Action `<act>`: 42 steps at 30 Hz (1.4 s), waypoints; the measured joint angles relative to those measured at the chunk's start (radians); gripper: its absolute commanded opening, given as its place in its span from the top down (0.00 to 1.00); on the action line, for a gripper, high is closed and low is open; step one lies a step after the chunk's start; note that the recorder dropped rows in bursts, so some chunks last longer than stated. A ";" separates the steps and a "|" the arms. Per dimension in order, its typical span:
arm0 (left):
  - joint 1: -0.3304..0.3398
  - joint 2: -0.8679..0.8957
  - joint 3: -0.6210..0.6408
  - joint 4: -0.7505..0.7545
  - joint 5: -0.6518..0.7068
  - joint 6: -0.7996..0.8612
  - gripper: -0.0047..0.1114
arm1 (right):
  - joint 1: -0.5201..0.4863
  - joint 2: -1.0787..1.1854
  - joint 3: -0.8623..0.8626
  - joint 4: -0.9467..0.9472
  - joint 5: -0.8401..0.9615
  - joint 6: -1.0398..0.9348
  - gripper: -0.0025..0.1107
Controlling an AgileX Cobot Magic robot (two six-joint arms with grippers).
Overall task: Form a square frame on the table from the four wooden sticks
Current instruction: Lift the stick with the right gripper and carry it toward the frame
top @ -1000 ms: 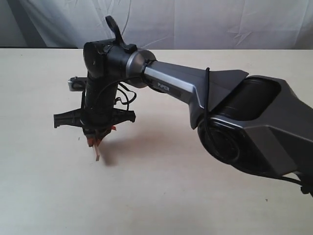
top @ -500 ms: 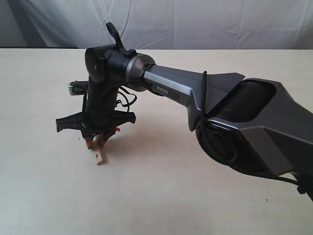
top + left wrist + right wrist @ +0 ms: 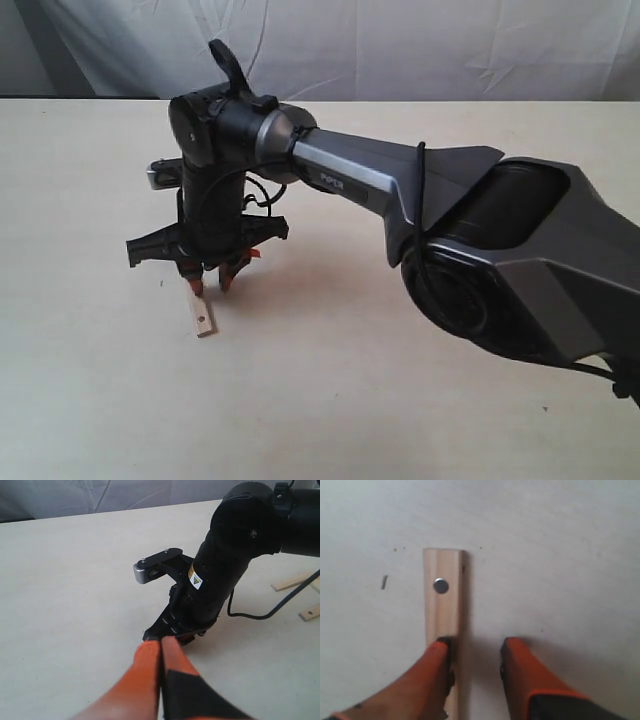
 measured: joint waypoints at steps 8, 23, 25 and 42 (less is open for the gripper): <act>0.000 0.000 0.000 0.000 0.000 0.000 0.96 | 0.067 -0.005 -0.025 -0.136 0.005 0.054 0.58; 0.000 0.000 0.000 0.000 0.000 0.000 0.96 | 0.089 0.002 -0.027 -0.179 -0.024 0.077 0.58; 0.000 0.000 0.000 0.000 0.000 0.000 0.96 | 0.089 0.009 -0.027 -0.180 -0.024 0.077 0.59; 0.000 0.000 0.000 0.000 0.000 0.000 0.96 | 0.090 0.014 -0.028 -0.212 0.005 0.080 0.97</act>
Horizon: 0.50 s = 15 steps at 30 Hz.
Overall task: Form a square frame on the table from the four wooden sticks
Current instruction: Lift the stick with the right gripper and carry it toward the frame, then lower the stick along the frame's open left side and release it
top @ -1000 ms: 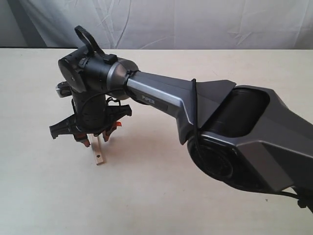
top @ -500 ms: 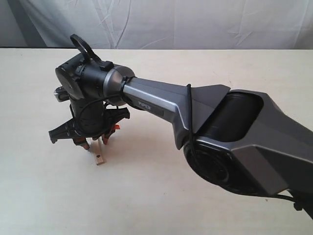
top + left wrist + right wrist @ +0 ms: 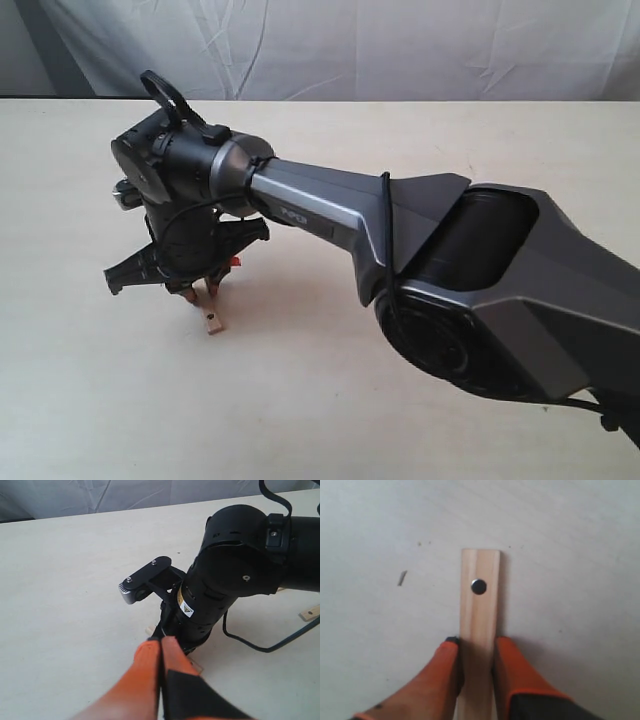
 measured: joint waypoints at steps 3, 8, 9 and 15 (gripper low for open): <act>0.000 0.000 0.000 0.000 0.000 0.000 0.96 | -0.010 -0.012 0.000 -0.006 0.007 0.000 0.99; 0.000 0.000 0.000 0.000 0.000 0.000 0.96 | -0.106 -0.089 0.006 0.007 0.008 -0.014 0.99; 0.000 0.000 0.000 0.000 0.000 0.000 0.96 | -0.125 -0.106 0.019 0.021 0.007 -0.021 0.99; 0.000 0.000 0.000 0.000 0.000 0.000 0.96 | -0.215 -0.259 0.266 0.006 0.005 -0.069 0.99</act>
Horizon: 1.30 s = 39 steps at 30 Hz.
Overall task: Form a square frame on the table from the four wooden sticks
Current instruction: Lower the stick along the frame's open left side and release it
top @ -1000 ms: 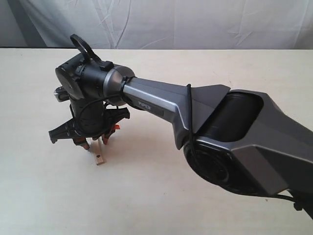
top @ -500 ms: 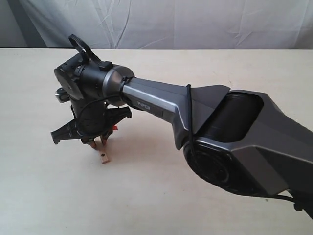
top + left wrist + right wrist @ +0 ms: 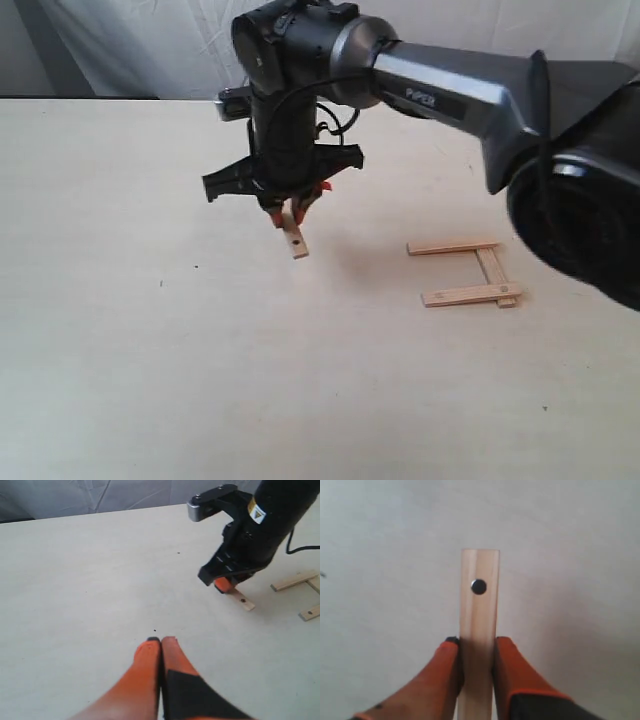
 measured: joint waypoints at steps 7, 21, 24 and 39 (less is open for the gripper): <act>0.000 0.000 0.000 0.000 0.000 0.000 0.96 | -0.193 -0.261 0.509 -0.008 -0.121 -0.004 0.99; 0.000 0.000 0.000 0.000 0.000 0.000 0.96 | -0.269 -0.300 0.703 -0.014 -0.302 0.039 0.99; 0.000 0.000 0.000 0.000 0.000 0.000 0.96 | -0.269 -0.300 0.703 -0.018 -0.331 0.041 0.99; 0.000 0.000 0.000 0.000 0.000 0.000 0.96 | -0.269 -0.312 0.703 -0.026 -0.338 0.011 0.77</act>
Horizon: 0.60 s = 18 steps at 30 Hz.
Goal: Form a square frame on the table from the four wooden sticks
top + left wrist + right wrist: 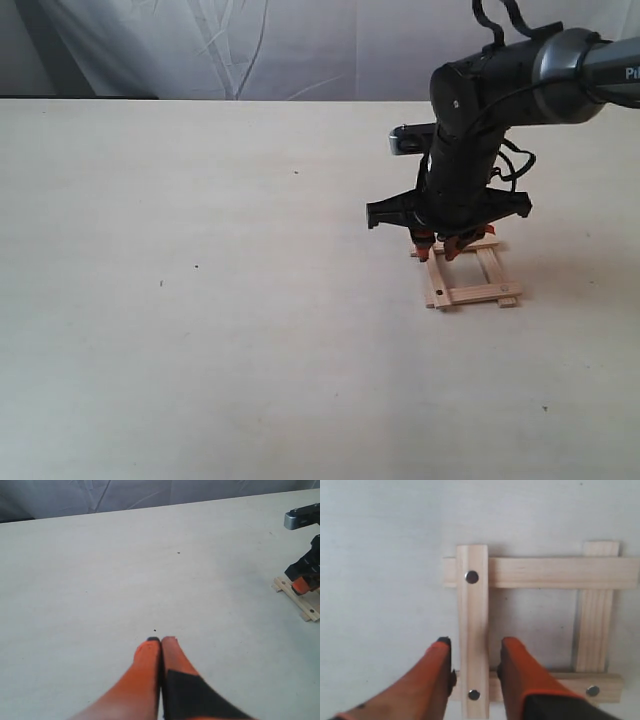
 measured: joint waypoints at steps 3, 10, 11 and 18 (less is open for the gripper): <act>0.000 0.000 0.000 0.000 0.000 0.000 0.96 | 0.000 -0.039 0.000 0.000 0.015 -0.024 0.96; 0.000 0.000 0.000 0.000 0.000 0.000 0.96 | -0.036 -0.133 0.033 0.043 0.023 -0.066 0.98; 0.000 0.000 0.000 0.000 0.000 0.000 0.96 | -0.054 -0.148 0.051 0.053 0.023 -0.081 0.98; 0.000 0.000 0.000 0.000 0.000 0.000 0.96 | -0.246 -0.366 0.266 0.061 0.002 -0.118 0.98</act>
